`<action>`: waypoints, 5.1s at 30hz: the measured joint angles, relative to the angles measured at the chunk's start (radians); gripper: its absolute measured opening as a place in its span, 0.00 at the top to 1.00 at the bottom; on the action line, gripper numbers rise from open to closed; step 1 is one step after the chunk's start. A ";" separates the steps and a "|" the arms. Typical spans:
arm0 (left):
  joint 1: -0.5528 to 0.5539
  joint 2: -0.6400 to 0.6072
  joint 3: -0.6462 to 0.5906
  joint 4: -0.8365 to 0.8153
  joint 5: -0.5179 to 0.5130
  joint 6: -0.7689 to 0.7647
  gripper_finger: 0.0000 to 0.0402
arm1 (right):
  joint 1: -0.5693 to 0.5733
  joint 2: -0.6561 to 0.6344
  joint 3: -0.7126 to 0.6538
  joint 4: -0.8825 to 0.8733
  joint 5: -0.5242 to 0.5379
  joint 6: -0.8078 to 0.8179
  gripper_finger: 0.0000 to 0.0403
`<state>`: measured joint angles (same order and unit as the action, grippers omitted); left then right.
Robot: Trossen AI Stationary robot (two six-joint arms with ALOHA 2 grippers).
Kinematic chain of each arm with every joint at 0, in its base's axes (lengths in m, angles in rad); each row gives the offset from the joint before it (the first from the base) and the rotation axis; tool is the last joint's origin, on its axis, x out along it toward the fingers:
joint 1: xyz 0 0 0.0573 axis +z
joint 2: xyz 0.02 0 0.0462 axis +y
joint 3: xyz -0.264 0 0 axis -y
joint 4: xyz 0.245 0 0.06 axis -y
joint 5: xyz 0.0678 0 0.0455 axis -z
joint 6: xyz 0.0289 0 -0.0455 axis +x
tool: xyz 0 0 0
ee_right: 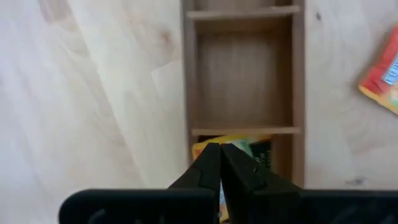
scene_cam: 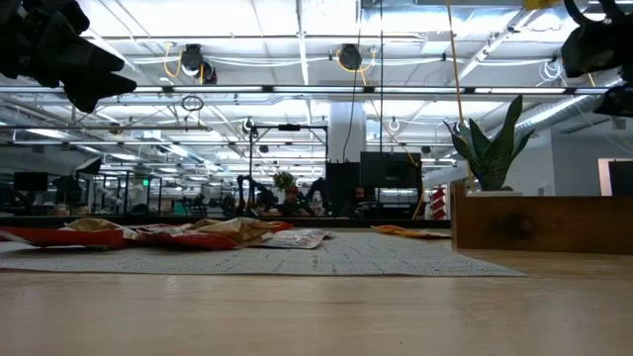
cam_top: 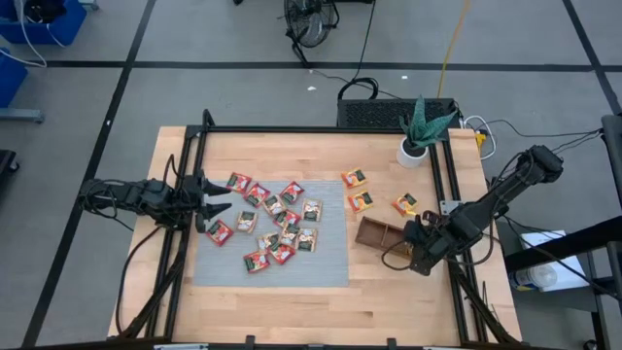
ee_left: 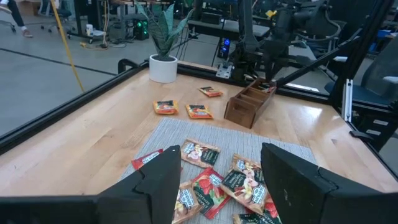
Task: Pick & Place Tea
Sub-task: Adjust the yellow tea bag in the right section of the wooden organizer
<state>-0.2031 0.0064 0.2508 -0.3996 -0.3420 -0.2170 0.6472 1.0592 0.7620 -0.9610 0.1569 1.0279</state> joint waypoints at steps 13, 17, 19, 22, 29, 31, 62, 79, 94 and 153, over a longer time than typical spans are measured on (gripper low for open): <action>0.000 0.000 0.000 0.000 0.000 0.000 0.44 | 0.003 0.000 0.000 0.046 -0.002 0.005 0.75; 0.000 0.000 0.000 0.000 0.000 0.000 0.44 | 0.003 -0.001 -0.028 0.064 -0.005 0.008 0.68; 0.000 0.000 0.000 0.000 0.000 0.000 0.44 | 0.003 -0.001 -0.051 0.091 -0.031 0.008 0.67; 0.000 0.000 0.000 0.000 0.000 0.000 0.44 | 0.003 -0.001 -0.083 0.117 -0.076 0.006 0.68; 0.000 0.000 0.000 0.000 0.000 0.000 0.44 | 0.003 -0.001 -0.095 0.121 -0.081 0.005 0.71; 0.000 0.000 0.000 0.000 0.000 0.000 0.44 | 0.003 -0.001 -0.095 0.107 -0.080 0.004 0.73; 0.000 0.000 0.000 0.000 0.000 0.000 0.44 | 0.003 0.038 -0.077 0.087 -0.058 -0.080 1.00; 0.000 0.000 0.000 0.000 0.000 0.000 0.44 | 0.062 0.037 0.013 -0.051 0.164 -0.019 1.00; 0.000 0.000 0.000 0.000 0.000 0.000 0.44 | 0.134 0.037 -0.055 -0.218 0.342 0.097 1.00; 0.000 0.000 0.000 0.000 0.000 0.000 0.44 | -0.140 0.276 0.344 -0.242 0.157 -0.209 1.00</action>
<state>-0.2034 0.0064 0.2510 -0.3996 -0.3420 -0.2172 0.5068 1.3353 1.1059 -1.2025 0.3143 0.8193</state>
